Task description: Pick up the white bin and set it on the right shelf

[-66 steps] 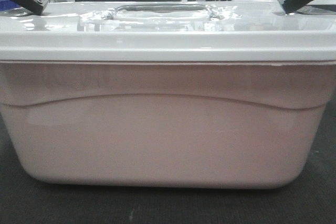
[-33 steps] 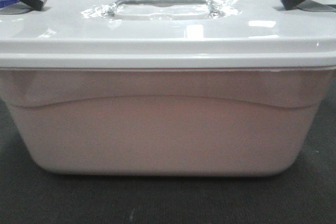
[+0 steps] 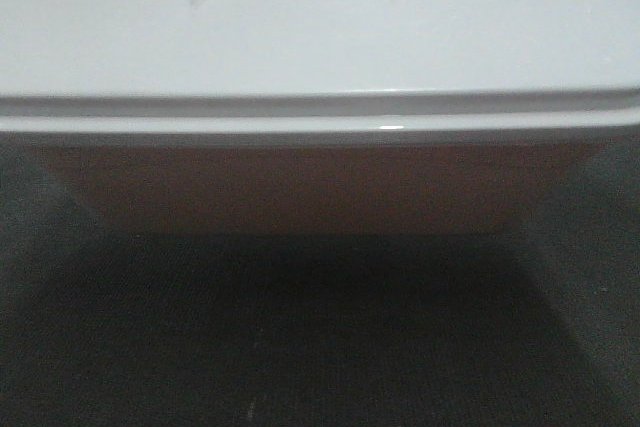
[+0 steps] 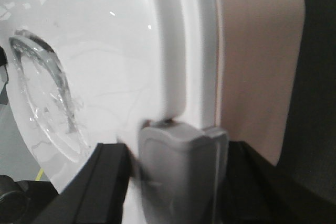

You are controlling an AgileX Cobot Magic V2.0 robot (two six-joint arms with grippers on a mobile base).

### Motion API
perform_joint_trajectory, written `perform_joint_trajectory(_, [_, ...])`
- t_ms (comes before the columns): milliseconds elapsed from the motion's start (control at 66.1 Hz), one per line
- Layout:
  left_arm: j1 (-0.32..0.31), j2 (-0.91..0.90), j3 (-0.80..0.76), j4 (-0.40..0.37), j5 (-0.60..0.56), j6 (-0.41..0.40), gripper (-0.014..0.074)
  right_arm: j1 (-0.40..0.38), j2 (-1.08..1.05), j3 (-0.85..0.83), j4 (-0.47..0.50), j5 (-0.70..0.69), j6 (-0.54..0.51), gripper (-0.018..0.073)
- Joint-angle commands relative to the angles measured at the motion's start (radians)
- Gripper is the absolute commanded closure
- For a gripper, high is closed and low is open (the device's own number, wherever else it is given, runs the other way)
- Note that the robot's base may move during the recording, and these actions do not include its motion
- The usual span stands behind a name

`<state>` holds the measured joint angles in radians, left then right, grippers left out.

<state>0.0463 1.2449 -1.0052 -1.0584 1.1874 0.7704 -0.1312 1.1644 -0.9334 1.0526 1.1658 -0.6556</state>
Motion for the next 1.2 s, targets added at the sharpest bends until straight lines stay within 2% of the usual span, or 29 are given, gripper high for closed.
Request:
perform_joint_trajectory(0, [-0.012, -0.081, -0.027, -0.104, 0.127, 0.019, 0.0420, 0.006, -0.077, -0.037, 0.153, 0.169, -0.003, 0.0200])
perform_joint_trajectory(318, [-0.012, -0.251, -0.027, -0.104, 0.126, 0.017, 0.0420, 0.006, -0.256, -0.037, 0.153, 0.160, -0.003, 0.0200])
perform_joint_trajectory(545, [-0.012, -0.356, -0.027, -0.104, 0.095, 0.017, 0.0420, 0.006, -0.341, -0.037, 0.153, 0.089, -0.003, 0.0200])
perform_joint_trajectory(1180, [-0.012, -0.379, -0.027, -0.104, 0.038, 0.017, 0.0420, 0.006, -0.358, -0.037, 0.153, 0.078, -0.003, 0.0200])
